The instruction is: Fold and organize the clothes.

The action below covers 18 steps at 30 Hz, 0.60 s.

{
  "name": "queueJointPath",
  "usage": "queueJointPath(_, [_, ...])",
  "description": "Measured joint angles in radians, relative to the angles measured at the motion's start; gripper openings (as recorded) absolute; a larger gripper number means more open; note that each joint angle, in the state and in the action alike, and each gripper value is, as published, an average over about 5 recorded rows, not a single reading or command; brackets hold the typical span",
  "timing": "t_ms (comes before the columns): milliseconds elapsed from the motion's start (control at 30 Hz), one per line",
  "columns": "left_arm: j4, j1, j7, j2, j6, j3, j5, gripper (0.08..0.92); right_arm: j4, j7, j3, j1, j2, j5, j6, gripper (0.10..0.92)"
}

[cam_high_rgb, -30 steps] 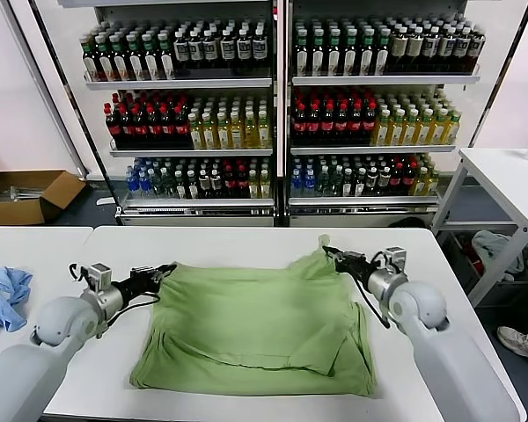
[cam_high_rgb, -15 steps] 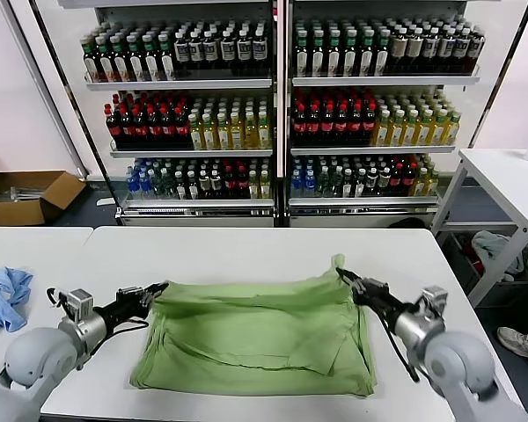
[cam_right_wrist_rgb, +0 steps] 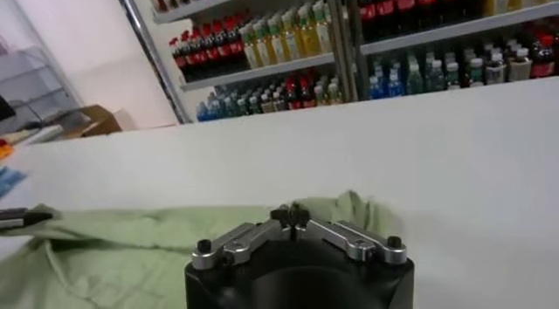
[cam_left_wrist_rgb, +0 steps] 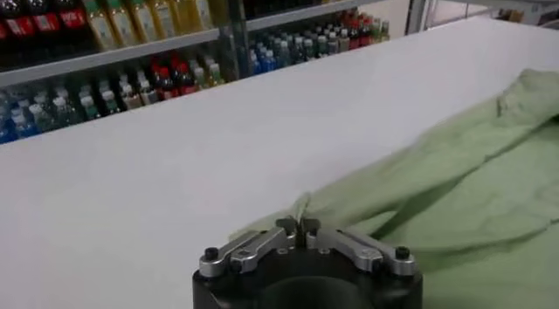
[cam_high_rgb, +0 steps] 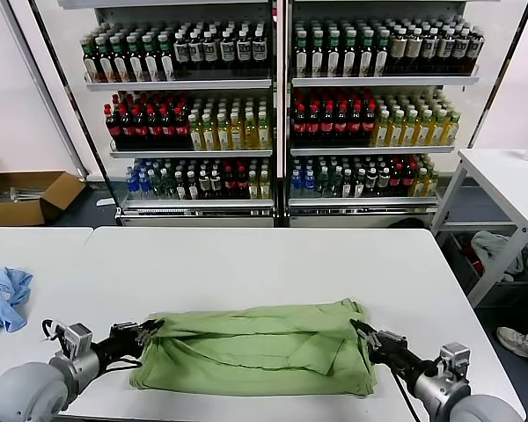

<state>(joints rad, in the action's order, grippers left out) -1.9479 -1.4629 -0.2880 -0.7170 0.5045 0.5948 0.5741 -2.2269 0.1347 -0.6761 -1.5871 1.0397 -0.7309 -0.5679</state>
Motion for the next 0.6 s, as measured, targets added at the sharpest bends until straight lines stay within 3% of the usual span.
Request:
queueJointPath(333, [-0.054,-0.026,0.071,0.014,0.038,0.079,0.049,0.549,-0.003,0.025,-0.095,-0.019,0.022,0.023,0.071,0.51])
queueJointPath(600, [-0.134,-0.079,0.242,-0.046,0.042,0.109,0.179,0.769,0.026,0.023,-0.185,-0.045,0.049,0.025,0.145,0.743])
